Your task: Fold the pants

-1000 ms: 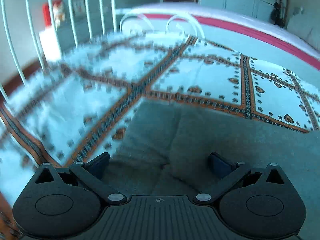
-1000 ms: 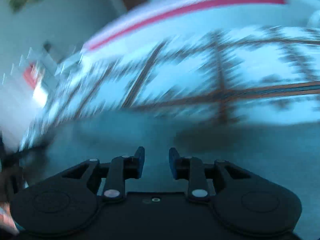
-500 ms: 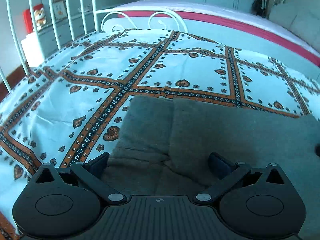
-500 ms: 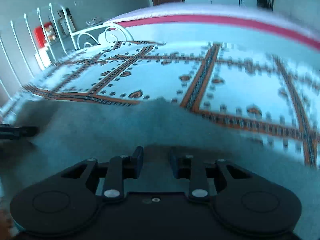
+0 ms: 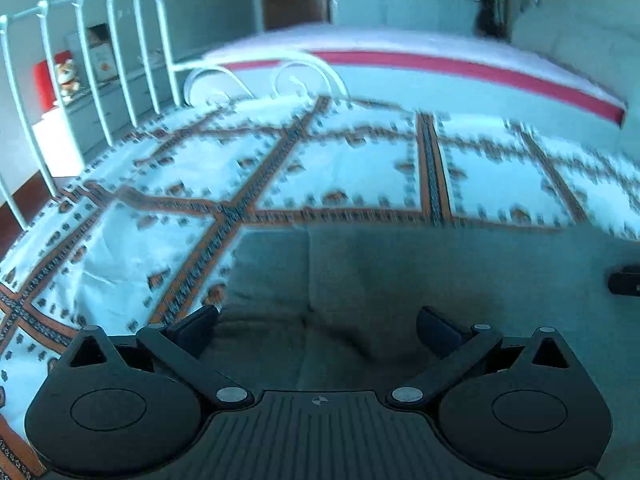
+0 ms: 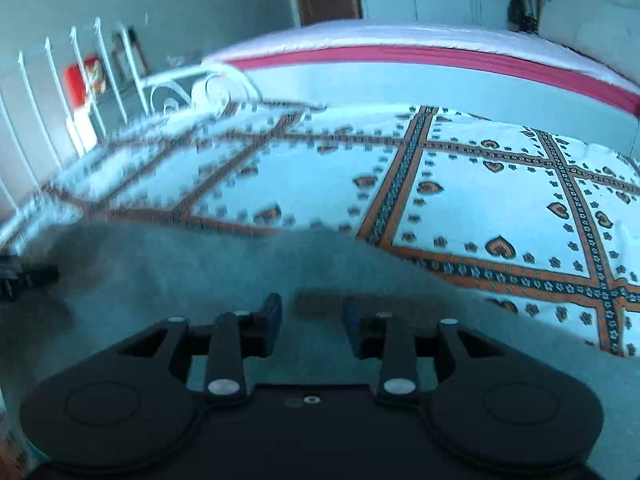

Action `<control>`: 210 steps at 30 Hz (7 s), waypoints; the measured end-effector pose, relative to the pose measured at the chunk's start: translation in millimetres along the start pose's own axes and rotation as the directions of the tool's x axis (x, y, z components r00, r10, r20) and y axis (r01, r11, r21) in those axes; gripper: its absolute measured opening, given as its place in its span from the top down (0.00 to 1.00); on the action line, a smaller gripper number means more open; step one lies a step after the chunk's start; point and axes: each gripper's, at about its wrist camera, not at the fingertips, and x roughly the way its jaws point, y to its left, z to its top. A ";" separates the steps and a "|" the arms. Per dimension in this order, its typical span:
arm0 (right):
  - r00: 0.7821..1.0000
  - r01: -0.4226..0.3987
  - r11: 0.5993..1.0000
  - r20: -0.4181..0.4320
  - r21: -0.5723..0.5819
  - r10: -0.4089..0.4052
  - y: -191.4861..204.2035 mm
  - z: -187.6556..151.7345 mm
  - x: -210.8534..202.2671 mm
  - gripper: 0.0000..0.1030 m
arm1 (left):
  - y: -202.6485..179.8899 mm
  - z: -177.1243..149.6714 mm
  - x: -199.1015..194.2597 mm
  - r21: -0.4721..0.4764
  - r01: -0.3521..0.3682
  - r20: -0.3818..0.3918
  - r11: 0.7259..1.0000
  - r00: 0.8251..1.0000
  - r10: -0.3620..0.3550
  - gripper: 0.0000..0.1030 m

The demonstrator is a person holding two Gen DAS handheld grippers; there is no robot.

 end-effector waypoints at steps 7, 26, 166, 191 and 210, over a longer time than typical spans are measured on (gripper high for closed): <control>0.999 0.036 0.999 0.040 0.003 -0.036 -12.8 -13.1 -44.5 0.66 | 1.1 0.3 -29.2 -0.036 -0.045 0.071 0.998 0.996 0.048 0.00; 0.942 0.331 0.871 -0.066 0.364 -0.330 -239.1 -86.5 -127.4 0.70 | -45.7 5.5 -60.0 0.011 -0.035 0.211 0.999 0.977 0.032 0.00; 0.929 0.265 0.678 0.007 0.686 -0.370 -315.4 -170.2 -242.7 0.57 | -94.3 -5.3 -6.4 0.079 0.082 -0.072 0.994 0.994 -0.076 0.10; 0.914 0.342 0.696 -0.051 0.631 -0.403 -330.1 -170.1 -221.3 0.52 | -79.3 -11.1 1.7 0.091 0.079 -0.043 0.993 0.996 -0.076 0.05; 0.887 0.296 0.603 0.022 0.741 -0.462 -341.8 -208.2 -288.5 0.51 | -56.6 -26.9 -26.6 0.157 0.110 -0.051 0.982 0.993 -0.103 0.05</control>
